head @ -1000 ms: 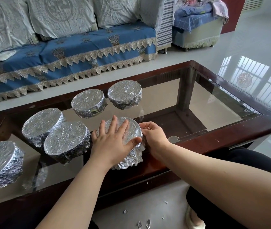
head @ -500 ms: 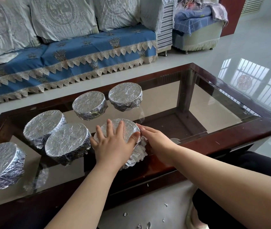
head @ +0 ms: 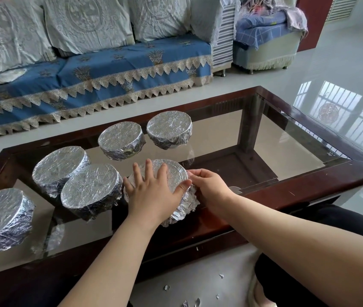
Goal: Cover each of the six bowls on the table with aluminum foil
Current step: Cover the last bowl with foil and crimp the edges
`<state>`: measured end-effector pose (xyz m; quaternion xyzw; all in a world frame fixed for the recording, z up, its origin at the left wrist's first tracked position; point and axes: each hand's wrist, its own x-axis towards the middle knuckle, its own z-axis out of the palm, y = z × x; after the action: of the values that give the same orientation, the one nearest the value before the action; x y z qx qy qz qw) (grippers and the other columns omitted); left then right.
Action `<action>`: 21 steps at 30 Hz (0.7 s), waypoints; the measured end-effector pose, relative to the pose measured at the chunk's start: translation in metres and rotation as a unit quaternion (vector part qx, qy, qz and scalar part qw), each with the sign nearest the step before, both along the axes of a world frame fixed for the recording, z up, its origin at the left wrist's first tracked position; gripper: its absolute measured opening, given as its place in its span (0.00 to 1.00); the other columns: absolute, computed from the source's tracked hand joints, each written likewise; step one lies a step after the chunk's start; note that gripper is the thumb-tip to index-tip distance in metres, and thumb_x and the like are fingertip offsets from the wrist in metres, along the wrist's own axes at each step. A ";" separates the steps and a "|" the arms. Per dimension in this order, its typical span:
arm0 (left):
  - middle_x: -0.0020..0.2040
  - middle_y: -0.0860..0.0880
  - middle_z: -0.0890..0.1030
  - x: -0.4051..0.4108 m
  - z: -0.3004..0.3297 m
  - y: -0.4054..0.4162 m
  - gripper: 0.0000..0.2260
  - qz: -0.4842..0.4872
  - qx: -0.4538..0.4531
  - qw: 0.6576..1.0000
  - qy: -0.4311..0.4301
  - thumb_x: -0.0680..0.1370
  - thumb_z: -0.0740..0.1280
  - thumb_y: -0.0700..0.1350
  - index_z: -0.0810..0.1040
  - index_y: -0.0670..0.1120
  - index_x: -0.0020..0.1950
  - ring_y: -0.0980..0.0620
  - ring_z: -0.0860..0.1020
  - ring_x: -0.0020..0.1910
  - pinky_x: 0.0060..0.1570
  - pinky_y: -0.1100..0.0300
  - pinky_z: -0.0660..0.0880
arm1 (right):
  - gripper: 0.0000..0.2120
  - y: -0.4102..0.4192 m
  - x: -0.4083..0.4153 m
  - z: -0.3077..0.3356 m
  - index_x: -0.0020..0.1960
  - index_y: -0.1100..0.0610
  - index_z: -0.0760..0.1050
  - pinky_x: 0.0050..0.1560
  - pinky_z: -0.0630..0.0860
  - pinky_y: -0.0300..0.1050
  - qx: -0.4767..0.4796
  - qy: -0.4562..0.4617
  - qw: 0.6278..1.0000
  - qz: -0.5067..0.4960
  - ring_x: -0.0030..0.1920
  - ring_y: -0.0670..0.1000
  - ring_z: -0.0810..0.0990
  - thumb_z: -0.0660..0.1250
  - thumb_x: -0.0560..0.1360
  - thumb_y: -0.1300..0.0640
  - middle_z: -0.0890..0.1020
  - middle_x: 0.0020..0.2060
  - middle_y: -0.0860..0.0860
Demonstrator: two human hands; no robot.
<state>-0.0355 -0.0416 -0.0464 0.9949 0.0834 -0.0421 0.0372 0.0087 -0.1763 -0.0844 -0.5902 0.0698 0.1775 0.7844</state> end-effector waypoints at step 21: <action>0.82 0.44 0.43 0.007 -0.004 -0.007 0.37 0.072 -0.017 0.997 -0.005 0.76 0.42 0.74 0.50 0.56 0.81 0.36 0.41 0.79 0.73 0.32 0.41 | 0.05 0.006 -0.035 -0.015 0.54 0.52 0.75 0.55 0.75 0.39 -0.077 -0.141 0.986 -0.037 0.48 0.41 0.79 0.64 0.80 0.52 0.82 0.49 0.48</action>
<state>-0.0282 -0.0484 -0.0502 0.9857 0.1540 -0.0361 0.0576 -0.0258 -0.1704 -0.0997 -0.6654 -0.0067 0.0573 0.7443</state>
